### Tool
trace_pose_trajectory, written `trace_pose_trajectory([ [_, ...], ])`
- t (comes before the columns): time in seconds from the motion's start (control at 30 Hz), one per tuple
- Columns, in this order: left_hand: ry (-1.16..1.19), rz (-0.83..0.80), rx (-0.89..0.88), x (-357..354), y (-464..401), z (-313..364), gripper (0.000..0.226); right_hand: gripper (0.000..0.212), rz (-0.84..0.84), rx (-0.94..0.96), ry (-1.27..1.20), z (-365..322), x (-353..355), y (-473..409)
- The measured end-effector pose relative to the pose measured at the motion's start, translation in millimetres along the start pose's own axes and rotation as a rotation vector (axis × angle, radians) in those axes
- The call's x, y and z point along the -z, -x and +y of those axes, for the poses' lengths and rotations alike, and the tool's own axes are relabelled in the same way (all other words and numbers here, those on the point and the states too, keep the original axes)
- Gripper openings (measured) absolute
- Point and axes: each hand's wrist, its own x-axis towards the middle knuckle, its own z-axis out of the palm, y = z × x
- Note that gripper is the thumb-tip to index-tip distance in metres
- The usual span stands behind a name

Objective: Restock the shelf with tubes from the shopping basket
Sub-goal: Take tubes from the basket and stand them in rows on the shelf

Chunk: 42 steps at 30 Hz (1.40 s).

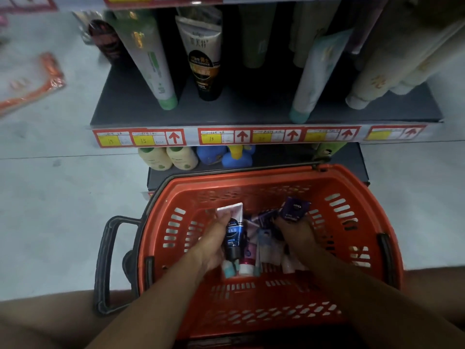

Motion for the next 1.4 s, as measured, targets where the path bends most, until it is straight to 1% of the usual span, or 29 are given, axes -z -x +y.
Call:
trace_pose_trajectory([
  [0.07,-0.161,0.012,-0.047,-9,13,-1,0.013,0.054,-0.011,0.051,0.001,-13,8,17],
  [0.1,-0.229,0.053,-0.092,-11,16,-3,0.013,0.047,-0.026,0.080,0.003,-20,11,27],
  [0.17,-0.324,0.110,-0.154,-14,20,-7,0.035,0.027,-0.046,0.126,0.032,-28,14,43],
  [0.2,-0.373,0.124,-0.175,-16,23,-8,0.048,0.028,-0.060,0.142,0.044,-30,15,50],
  [0.27,-0.496,0.149,-0.223,-19,27,-9,0.075,0.037,-0.085,0.170,0.093,-29,17,56],
  [0.3,-0.547,0.161,-0.253,-21,31,-9,0.083,0.041,-0.106,0.192,0.124,-26,17,57],
  [0.37,-0.606,0.185,-0.296,-25,44,-9,0.086,0.054,-0.136,0.216,0.188,-25,18,61],
  [0.4,-0.634,0.189,-0.315,-26,49,-10,0.087,0.056,-0.138,0.236,0.216,-30,20,69],
  [0.47,-0.669,0.189,-0.365,-27,62,-13,0.089,0.044,-0.133,0.277,0.255,-42,25,89],
  [0.5,-0.669,0.195,-0.392,-26,66,-14,0.086,0.036,-0.129,0.301,0.263,-46,26,97],
  [0.53,-0.665,0.199,-0.420,-26,72,-14,0.081,0.033,-0.127,0.331,0.268,-52,30,105],
  [0.6,-0.635,0.229,-0.468,-26,83,-12,0.077,0.036,-0.121,0.397,0.278,-59,35,115],
  [0.73,-0.573,0.357,-0.612,-27,101,-3,0.085,0.044,-0.122,0.500,0.281,-81,44,133],
  [0.83,-0.523,0.378,-0.713,-26,114,8,0.070,0.047,-0.090,0.588,0.266,-100,48,146],
  [0.9,-0.515,0.385,-0.797,-23,123,17,0.065,0.048,-0.075,0.643,0.239,-113,50,154],
  [1.07,-0.480,0.439,-0.983,-22,153,41,0.070,0.049,-0.041,0.748,0.171,-153,54,178],
  [1.17,-0.468,0.448,-1.088,-25,176,60,0.069,0.054,-0.005,0.821,0.150,-180,54,192],
  [1.27,-0.455,0.472,-1.190,-28,199,80,0.067,0.054,0.028,0.883,0.117,-206,54,205],
  [1.4,-0.480,0.536,-1.298,-29,228,110,0.075,0.055,0.092,0.966,0.088,-246,55,225],
])
